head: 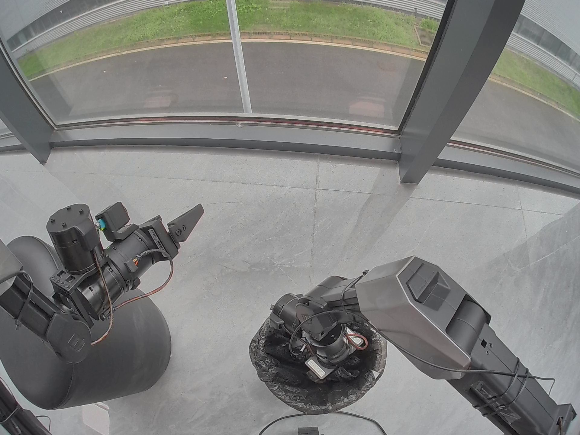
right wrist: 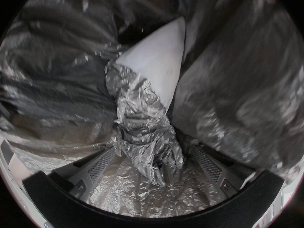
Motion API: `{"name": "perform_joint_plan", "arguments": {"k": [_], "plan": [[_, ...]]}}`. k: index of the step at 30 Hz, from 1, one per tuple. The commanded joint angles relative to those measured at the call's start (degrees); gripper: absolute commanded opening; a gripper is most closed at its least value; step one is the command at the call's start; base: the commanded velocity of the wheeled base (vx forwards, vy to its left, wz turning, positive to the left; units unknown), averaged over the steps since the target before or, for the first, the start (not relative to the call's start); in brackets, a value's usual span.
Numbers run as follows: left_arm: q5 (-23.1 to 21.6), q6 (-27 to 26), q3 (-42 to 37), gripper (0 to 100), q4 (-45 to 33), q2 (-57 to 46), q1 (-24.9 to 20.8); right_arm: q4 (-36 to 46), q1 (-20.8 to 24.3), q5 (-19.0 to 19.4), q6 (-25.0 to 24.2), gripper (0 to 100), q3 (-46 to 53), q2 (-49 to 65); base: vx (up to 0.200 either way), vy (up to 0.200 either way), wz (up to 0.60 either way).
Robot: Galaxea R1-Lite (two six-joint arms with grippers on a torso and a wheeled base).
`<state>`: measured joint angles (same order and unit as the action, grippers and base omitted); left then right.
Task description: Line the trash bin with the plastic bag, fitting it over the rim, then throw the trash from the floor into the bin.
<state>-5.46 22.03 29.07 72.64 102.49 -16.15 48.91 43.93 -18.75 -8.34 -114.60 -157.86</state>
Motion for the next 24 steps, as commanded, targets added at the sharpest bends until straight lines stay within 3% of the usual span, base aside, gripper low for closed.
{"name": "perform_joint_plan", "arguments": {"k": [1, 9, 24], "plan": [[0.01, -0.06, -0.16, 100, 0.22, -0.01, -0.28, -3.47, 0.10, -0.67, 0.87, 100, 0.01, 2.47, 0.000, 0.000, 0.00], [0.10, -0.06, -1.04, 100, 4.35, 0.79, -0.28, -15.95, 0.71, -1.73, 2.01, 100, 0.01, 3.87, 0.000, 0.000, 0.00], [0.10, -0.06, -1.39, 100, 5.14, 0.96, -0.28, -19.03, 2.82, -6.39, 4.65, 100, 0.01, 10.11, 0.000, 0.000, 0.00]]}}
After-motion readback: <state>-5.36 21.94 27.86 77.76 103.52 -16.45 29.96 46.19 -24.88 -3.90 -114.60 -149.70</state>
